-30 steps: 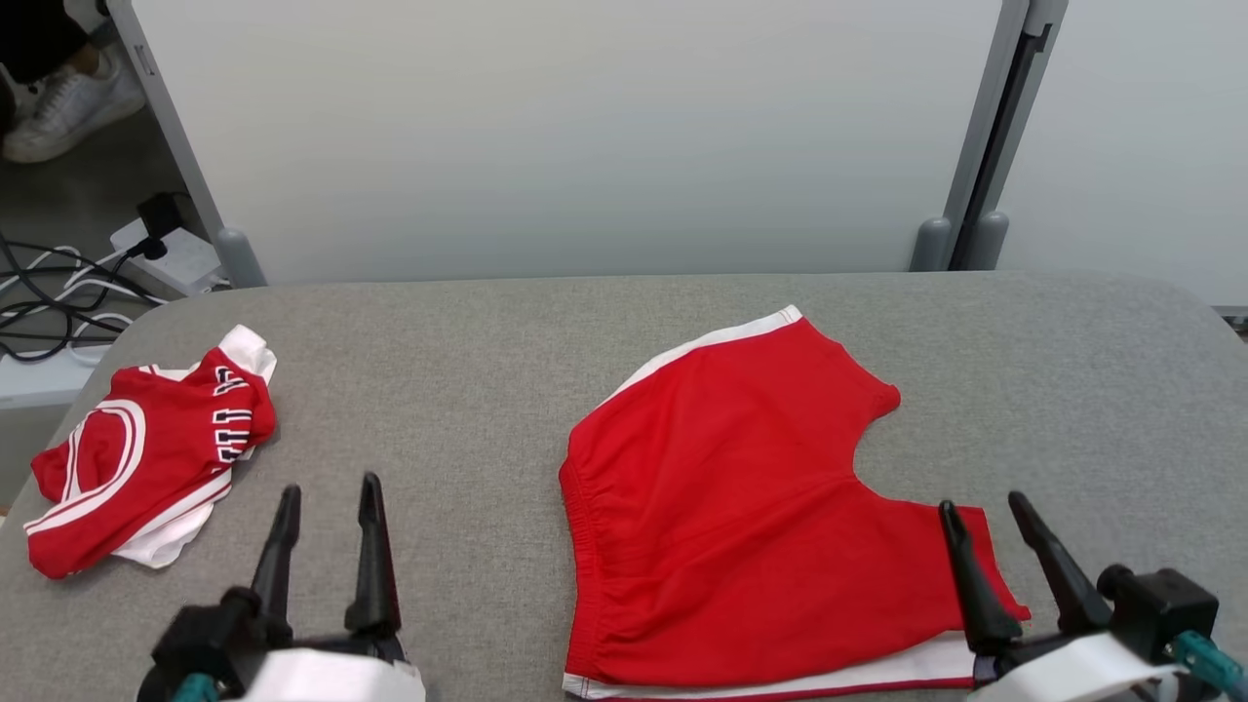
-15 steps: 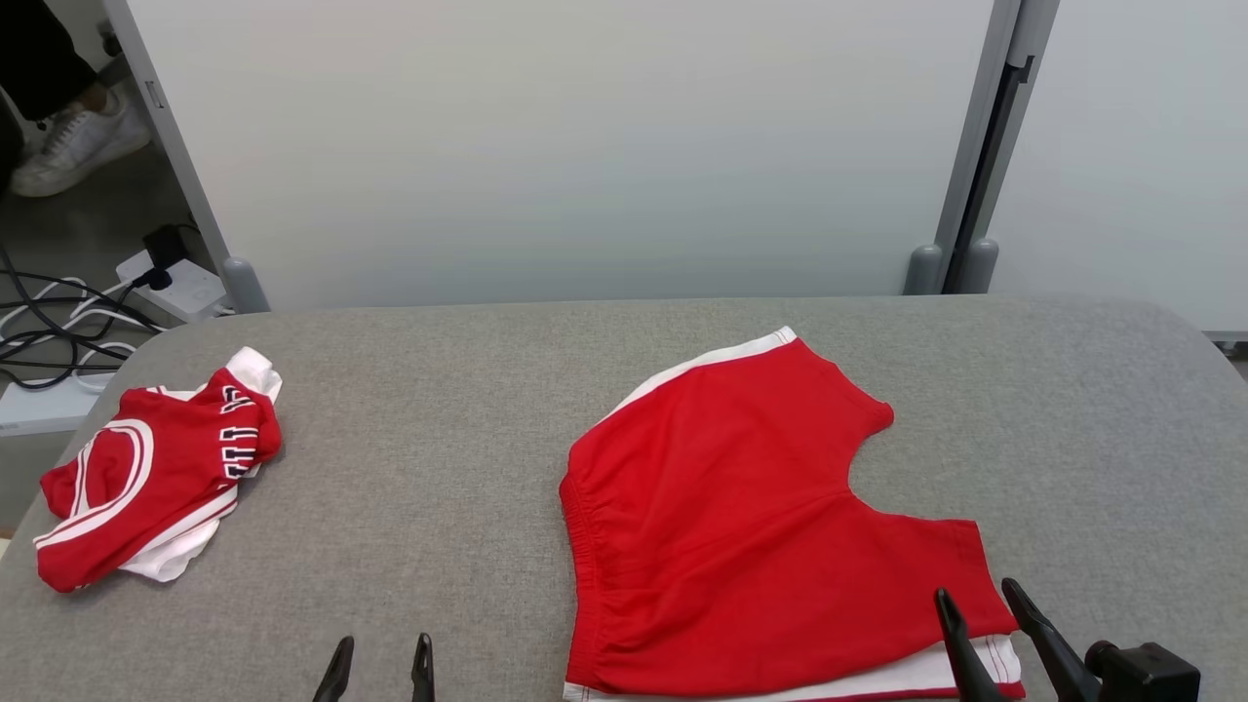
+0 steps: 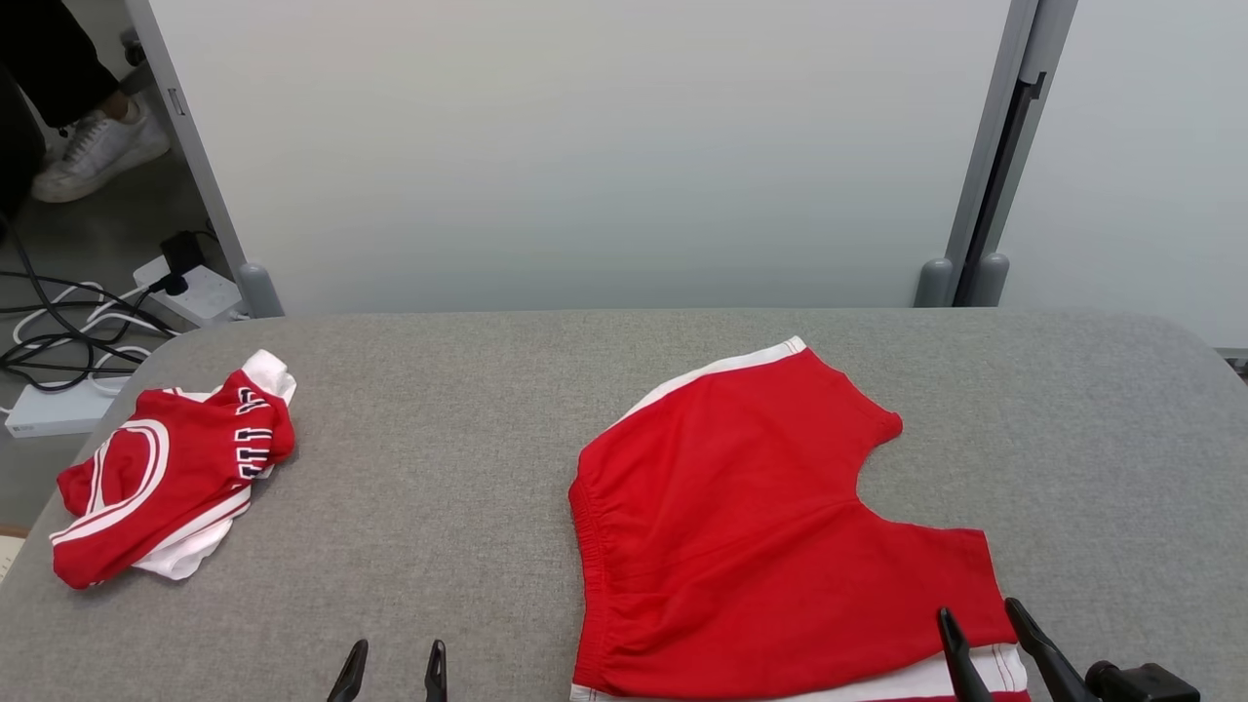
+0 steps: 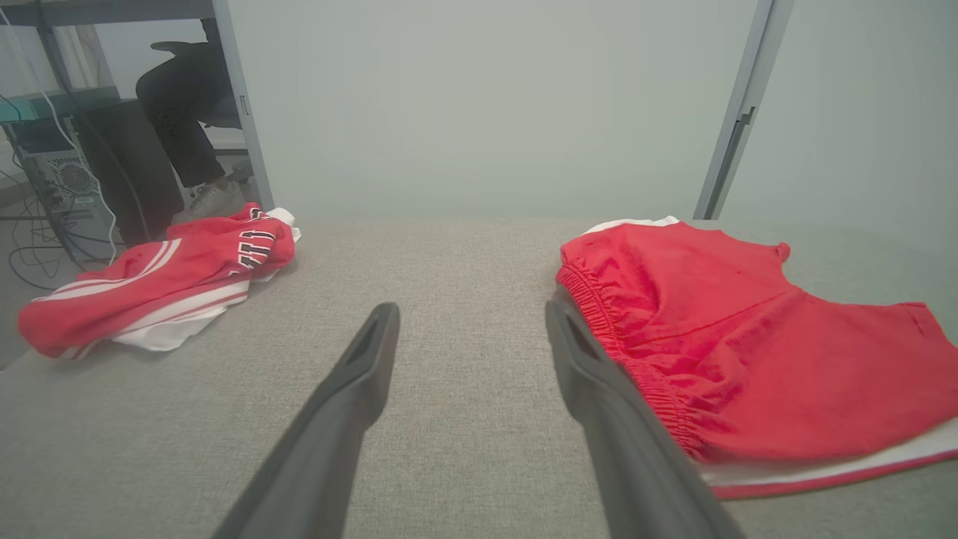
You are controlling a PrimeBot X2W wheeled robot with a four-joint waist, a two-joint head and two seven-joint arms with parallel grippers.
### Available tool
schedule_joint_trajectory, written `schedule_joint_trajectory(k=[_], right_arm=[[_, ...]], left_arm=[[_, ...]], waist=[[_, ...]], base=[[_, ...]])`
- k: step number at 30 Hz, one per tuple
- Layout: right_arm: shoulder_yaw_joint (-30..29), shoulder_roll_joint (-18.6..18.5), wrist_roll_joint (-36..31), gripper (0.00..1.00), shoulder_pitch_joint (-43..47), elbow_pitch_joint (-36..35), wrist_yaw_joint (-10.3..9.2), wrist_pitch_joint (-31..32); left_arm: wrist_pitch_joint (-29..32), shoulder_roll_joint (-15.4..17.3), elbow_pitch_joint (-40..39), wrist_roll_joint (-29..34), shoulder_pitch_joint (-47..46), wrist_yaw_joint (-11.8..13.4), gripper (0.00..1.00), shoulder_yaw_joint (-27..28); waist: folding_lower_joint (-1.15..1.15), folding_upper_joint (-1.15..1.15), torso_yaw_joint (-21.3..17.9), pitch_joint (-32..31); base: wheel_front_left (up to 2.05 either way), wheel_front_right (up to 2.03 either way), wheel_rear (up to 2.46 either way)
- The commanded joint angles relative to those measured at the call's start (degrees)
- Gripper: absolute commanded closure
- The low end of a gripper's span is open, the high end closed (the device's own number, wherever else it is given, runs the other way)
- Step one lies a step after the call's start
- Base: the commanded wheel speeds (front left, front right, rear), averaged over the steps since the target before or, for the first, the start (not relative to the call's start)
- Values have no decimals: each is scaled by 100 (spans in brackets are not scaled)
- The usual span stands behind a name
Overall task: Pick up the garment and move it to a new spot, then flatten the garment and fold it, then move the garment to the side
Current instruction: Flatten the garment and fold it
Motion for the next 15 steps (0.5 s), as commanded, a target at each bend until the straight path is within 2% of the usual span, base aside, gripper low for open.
schedule_joint_trajectory(k=[1, 15], right_arm=[[139, -72, -46, 0, -112, -168, -1, -75], [170, -48, -30, 0, -111, -131, -1, -75]], left_arm=[[-52, -18, -126, -22, -199, -54, 0, 163], [-52, -19, -26, -16, -276, -155, 0, 88]], waist=[[0, 0, -2, 7], [0, 0, 5, 52]], base=[[0, 0, 0], [0, 0, 0]])
